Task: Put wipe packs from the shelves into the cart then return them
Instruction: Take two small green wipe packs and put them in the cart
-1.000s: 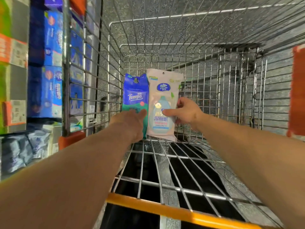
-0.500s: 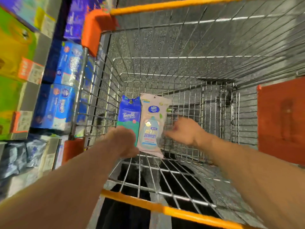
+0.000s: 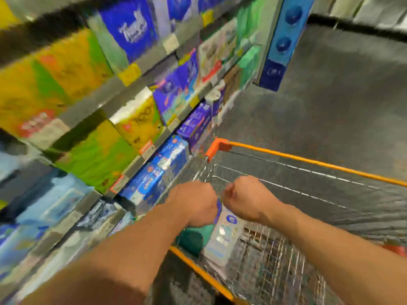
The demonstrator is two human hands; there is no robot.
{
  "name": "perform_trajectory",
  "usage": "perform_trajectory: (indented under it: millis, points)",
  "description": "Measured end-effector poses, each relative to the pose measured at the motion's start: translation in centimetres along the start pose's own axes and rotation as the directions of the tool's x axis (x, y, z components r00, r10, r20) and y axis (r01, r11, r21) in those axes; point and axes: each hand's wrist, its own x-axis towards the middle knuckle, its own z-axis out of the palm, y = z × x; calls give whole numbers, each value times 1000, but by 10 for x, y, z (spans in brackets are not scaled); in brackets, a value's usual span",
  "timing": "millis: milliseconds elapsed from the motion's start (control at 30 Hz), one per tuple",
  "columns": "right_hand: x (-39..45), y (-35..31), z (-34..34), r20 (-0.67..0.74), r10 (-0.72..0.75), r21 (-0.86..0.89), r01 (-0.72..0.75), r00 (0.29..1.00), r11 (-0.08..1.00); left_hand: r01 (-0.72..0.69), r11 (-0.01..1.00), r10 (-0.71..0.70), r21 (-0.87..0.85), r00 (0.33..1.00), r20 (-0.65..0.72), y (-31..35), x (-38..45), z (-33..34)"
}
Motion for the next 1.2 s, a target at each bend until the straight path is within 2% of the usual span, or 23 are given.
perform_trajectory:
  millis: [100, 233, 400, 533, 667, 767, 900, 1100, 1200]
  points:
    - [-8, -56, -38, -94, -155, -45, 152, 983, 987, 62, 998, -57, 32, 987, -150, -24, -41, -54]
    - [-31, -141, -74, -196, -306, -125, 285, 932, 950, 163, 986, -141, 37, 928, -345, -63, -112, -105]
    - [-74, -254, -94, -251, -481, -221, 434, 840, 873, 329, 940, -323, -86, 786, -527, -120, -237, -129]
    - [-128, -356, -91, -207, -678, -335, 600, 705, 726, 455, 878, -444, -147, 660, -606, -165, -367, -122]
    - [-187, -456, -68, -218, -806, -445, 679, 551, 584, 562, 775, -603, -288, 524, -601, -193, -505, -105]
    - [-232, -525, -43, -198, -873, -394, 779, 446, 488, 668, 655, -708, -352, 381, -595, -203, -602, -86]
    - [-298, -602, -14, -123, -944, -383, 863, 307, 331, 748, 506, -807, -430, 235, -541, -208, -723, -52]
    - [-372, -684, 31, -76, -983, -299, 936, 170, 185, 779, 276, -895, -563, -5, -446, -195, -870, 7]
    - [-399, -715, 54, -28, -995, -269, 958, 93, 97, 806, 193, -899, -560, -83, -430, -184, -924, 31]
